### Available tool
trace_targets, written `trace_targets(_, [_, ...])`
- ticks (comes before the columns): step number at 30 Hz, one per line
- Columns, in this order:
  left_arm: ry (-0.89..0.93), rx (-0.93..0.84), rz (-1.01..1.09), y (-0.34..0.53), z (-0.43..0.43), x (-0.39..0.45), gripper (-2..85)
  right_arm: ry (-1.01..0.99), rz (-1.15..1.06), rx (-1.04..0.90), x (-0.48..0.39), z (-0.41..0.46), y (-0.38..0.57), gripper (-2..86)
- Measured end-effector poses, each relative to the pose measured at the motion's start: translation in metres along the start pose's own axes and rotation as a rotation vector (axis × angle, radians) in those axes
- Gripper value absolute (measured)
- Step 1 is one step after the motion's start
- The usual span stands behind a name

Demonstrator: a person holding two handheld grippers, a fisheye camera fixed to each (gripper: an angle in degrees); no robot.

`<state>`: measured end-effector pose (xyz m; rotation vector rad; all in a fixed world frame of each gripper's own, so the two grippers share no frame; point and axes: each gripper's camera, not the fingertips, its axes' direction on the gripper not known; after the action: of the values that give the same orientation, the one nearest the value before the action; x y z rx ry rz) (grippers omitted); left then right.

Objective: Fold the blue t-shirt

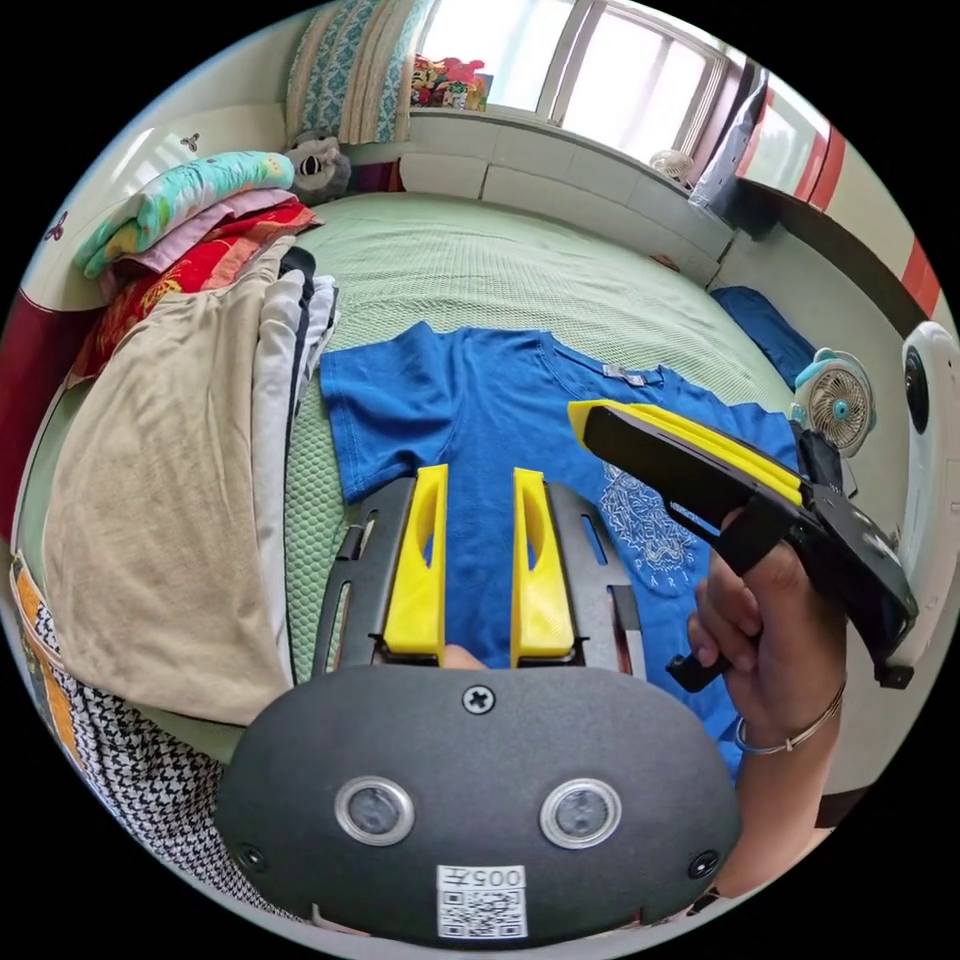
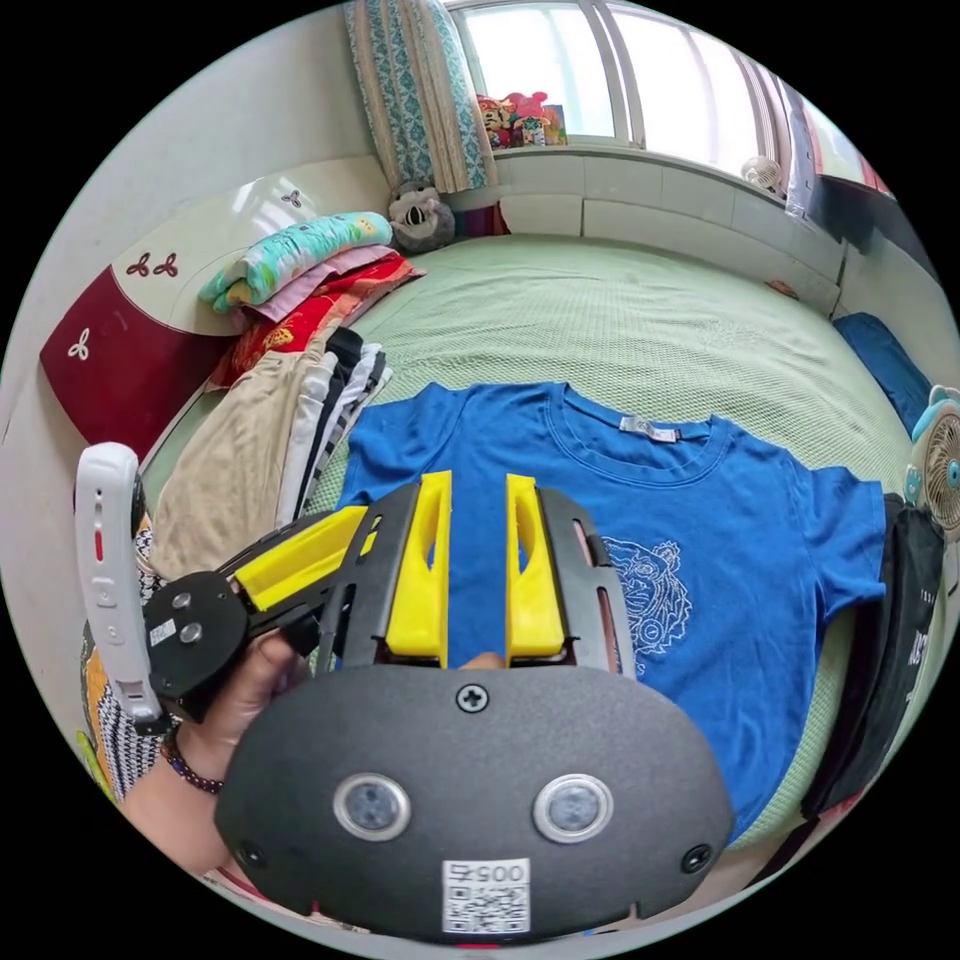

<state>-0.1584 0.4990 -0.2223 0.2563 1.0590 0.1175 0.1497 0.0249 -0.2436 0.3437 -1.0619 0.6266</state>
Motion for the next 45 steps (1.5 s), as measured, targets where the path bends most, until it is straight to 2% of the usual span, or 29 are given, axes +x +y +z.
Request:
trace_targets(5, [-0.037, 0.021, 0.013, -0.005, -0.006, 0.001, 10.6, -0.012, 0.029, 0.000, 0.010, 0.011, -0.014, 8.8])
trace_targets(9, [-0.103, 0.125, 0.053, -0.026, -0.034, 0.008, 11.0, -0.026, 0.074, -0.011, 0.022, 0.022, -0.023, 9.1])
trace_targets(15, [-0.085, 0.035, -0.018, -0.021, 0.000, -0.034, 12.8, 0.044, 0.066, 0.006, 0.020, 0.031, -0.034, 10.8])
trace_targets(16, [-0.034, 0.010, -0.057, -0.018, 0.003, -0.048, 12.6, 0.060, 0.052, 0.013, 0.017, 0.032, -0.036, 10.9])
trace_targets(19, [-0.006, 0.043, -0.041, -0.026, 0.001, -0.071, 13.2, 0.079, 0.029, 0.019, 0.011, 0.037, -0.040, 11.1])
trace_targets(22, [0.035, -0.055, -0.060, -0.029, 0.023, -0.095, 13.7, 0.014, 0.044, 0.019, 0.006, 0.039, -0.047, 11.1])
trace_targets(25, [0.077, -0.054, -0.111, -0.033, 0.030, -0.120, 13.8, -0.127, 0.018, 0.020, -0.004, 0.035, -0.053, 11.5])
trace_targets(27, [0.061, -0.055, -0.129, -0.035, 0.035, -0.131, 13.8, -0.135, -0.037, 0.029, -0.015, 0.034, -0.062, 11.7])
trace_targets(33, [0.136, -0.114, -0.152, -0.040, 0.070, -0.157, 13.6, -0.131, -0.194, -0.078, -0.064, 0.074, -0.132, 11.1])
trace_targets(38, [0.139, -0.157, -0.136, -0.045, 0.092, -0.167, 11.8, -0.008, -0.311, -0.299, -0.102, 0.144, -0.178, 10.6])
trace_targets(43, [0.064, -0.208, -0.206, -0.052, 0.103, -0.178, 1.5, 0.047, -0.336, -0.422, -0.112, 0.181, -0.194, 7.4])
trace_targets(45, [0.065, -0.211, -0.204, -0.053, 0.104, -0.179, 0.3, 0.022, -0.319, -0.434, -0.106, 0.181, -0.201, 5.5])
